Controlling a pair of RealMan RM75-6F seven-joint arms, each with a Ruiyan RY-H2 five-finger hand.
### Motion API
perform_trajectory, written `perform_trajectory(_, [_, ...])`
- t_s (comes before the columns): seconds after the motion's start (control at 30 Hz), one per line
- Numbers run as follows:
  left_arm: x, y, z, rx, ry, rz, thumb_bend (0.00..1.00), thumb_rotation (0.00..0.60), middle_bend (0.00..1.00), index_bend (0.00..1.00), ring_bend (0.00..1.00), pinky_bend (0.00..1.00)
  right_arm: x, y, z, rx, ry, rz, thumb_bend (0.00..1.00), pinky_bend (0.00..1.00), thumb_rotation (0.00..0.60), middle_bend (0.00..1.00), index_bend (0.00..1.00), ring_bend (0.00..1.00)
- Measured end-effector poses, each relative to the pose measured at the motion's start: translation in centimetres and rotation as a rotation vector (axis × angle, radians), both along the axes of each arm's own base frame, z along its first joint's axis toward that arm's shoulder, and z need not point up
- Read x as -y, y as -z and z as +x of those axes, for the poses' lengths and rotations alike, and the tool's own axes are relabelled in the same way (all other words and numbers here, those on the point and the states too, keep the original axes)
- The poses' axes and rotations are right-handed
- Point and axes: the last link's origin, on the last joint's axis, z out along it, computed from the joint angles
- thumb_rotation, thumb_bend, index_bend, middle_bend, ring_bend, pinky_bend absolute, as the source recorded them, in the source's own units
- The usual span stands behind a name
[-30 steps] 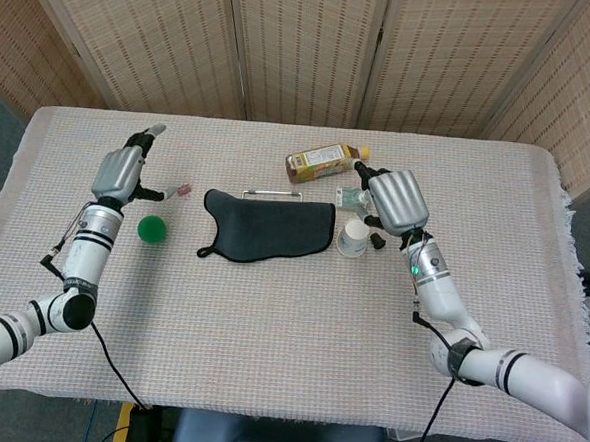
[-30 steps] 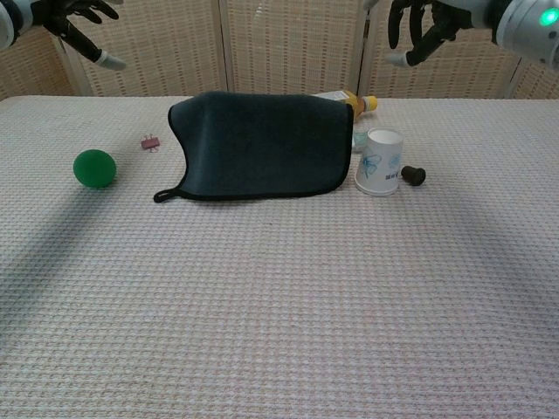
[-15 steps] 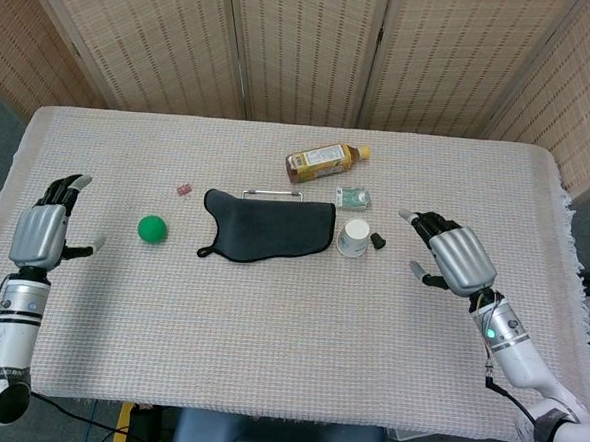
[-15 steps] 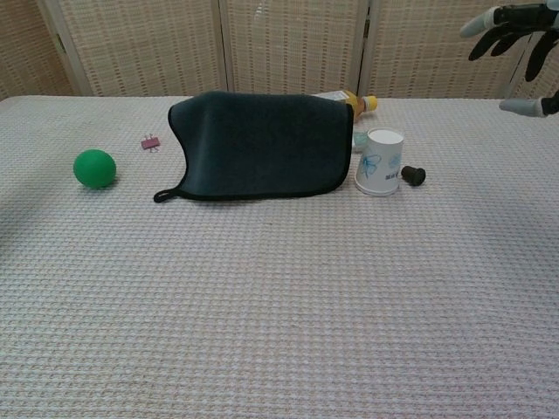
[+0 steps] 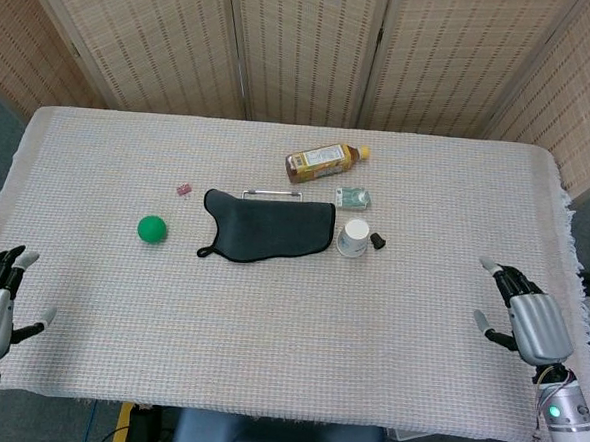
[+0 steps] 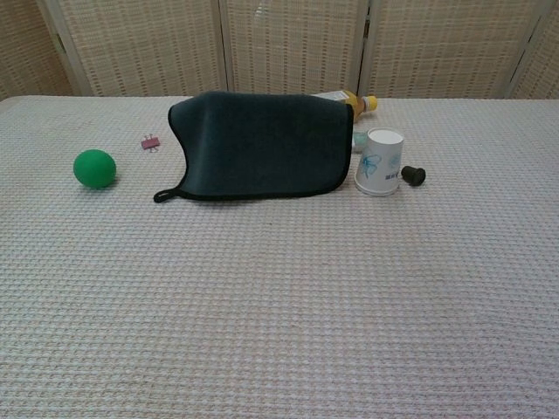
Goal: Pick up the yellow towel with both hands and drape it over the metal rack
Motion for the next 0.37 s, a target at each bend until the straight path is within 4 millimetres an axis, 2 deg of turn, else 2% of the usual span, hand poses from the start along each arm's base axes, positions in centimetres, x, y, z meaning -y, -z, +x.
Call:
perform_trajectory(0.17, [2.4, 1.0, 0.1, 0.004, 0.006, -0.018, 0.25, 0.6, 0.15, 0.2, 0.11, 0.33, -2.0, -0.2, -1.4, 0.006, 0.061, 0.024, 0.36, 0.36, 0.6, 0.2, 0.08, 0.22])
perform_trajectory(0.37, [2.9, 1.7, 0.4, -0.028, 0.005, -0.071, 0.25, 0.6, 0.15, 0.21, 0.11, 0.33, -2.8, -0.1, -1.4, -0.005, 0.072, 0.03, 0.36, 0.35, 0.6, 0.2, 0.08, 0.22])
